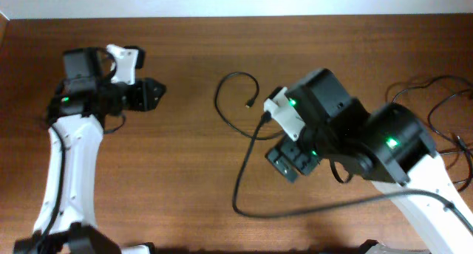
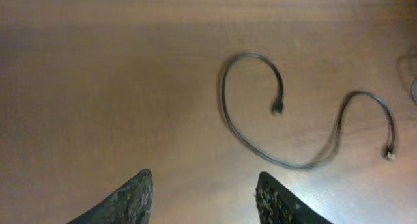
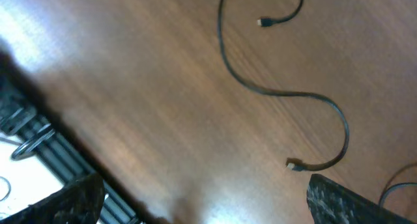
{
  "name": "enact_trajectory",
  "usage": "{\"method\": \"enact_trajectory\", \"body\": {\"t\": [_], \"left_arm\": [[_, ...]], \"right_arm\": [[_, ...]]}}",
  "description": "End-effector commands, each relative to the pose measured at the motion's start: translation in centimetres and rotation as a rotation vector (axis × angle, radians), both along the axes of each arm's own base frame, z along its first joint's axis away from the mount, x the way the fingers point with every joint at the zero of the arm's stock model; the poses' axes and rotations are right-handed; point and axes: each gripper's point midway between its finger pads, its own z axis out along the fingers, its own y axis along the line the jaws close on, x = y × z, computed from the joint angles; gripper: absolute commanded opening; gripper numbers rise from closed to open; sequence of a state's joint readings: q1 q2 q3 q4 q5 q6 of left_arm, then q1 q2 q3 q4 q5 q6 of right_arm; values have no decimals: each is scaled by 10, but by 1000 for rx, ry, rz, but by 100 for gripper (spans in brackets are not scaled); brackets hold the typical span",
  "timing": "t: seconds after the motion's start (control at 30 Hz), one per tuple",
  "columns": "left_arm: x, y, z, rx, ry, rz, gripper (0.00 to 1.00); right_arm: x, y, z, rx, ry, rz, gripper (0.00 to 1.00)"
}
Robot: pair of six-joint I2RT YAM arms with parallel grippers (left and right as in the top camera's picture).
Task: Untangle cables
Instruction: 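Carry the last cable section to the right pile and release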
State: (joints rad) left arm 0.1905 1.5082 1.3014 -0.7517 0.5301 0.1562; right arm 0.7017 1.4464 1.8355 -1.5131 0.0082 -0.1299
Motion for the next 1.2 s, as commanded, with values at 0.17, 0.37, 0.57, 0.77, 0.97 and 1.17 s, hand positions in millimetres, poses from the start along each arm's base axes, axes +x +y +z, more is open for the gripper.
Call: {"method": "enact_trajectory", "body": {"t": [0.17, 0.37, 0.57, 0.77, 0.97, 1.17], "left_arm": [[-96, 7, 85, 50, -117, 72, 55], [-109, 4, 74, 57, -61, 44, 56], [-109, 4, 74, 64, -65, 35, 58], [-109, 4, 74, 64, -65, 35, 59], [-109, 4, 74, 64, -65, 35, 60], [-109, 4, 74, 64, -64, 35, 61]], "right_arm": [[108, 51, -157, -437, 52, 397, 98], [197, 3, -223, -321, 96, -17, 98], [158, -33, -276, -102, 397, -124, 99], [163, 14, -272, 45, 400, -270, 99], [170, 22, -271, -21, 248, 141, 77], [124, 1, -300, -140, 278, 616, 81]]}}
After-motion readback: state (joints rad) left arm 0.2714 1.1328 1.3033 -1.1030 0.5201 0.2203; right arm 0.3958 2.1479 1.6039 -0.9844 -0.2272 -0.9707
